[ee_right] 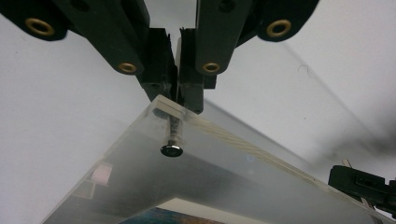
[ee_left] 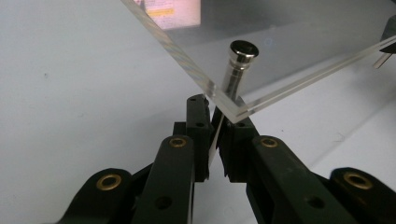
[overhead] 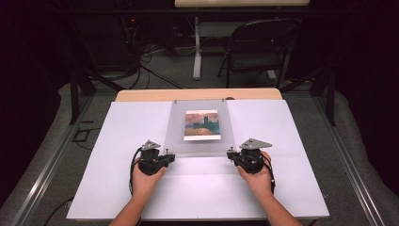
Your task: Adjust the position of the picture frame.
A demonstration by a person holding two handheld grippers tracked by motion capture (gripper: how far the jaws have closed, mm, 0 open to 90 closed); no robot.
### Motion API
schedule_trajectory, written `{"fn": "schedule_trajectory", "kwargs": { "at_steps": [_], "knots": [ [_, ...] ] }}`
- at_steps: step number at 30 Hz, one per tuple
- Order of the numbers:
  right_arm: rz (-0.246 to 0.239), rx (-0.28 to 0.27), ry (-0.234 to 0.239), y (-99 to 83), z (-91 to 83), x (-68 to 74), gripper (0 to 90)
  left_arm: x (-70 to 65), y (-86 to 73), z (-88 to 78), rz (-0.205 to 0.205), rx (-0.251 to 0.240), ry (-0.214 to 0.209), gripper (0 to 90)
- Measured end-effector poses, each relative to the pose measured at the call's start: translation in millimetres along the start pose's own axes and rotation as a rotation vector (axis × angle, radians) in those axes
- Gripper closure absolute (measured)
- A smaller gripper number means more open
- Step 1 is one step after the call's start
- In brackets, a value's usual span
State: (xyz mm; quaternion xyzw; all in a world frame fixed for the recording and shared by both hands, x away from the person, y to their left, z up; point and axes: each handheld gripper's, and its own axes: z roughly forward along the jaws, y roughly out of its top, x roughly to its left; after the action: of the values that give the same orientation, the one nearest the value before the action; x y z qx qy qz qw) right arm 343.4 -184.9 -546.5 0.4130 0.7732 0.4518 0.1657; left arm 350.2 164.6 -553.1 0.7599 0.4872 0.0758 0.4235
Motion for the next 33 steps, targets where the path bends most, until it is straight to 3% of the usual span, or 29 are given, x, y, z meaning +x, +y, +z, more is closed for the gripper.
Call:
{"fn": "schedule_trajectory", "kwargs": {
  "at_steps": [13,33],
  "knots": [
    [-0.007,0.055,0.012,-7.2,6.9,-1.1,85.3,2.9,-4.5,6.4,-0.022,0.038,-0.001,81.8],
    [-0.008,0.061,0.006,-8.0,6.7,-3.8,85.1,0.8,-5.1,5.9,-0.012,0.036,-0.005,81.7]
  ]
}}
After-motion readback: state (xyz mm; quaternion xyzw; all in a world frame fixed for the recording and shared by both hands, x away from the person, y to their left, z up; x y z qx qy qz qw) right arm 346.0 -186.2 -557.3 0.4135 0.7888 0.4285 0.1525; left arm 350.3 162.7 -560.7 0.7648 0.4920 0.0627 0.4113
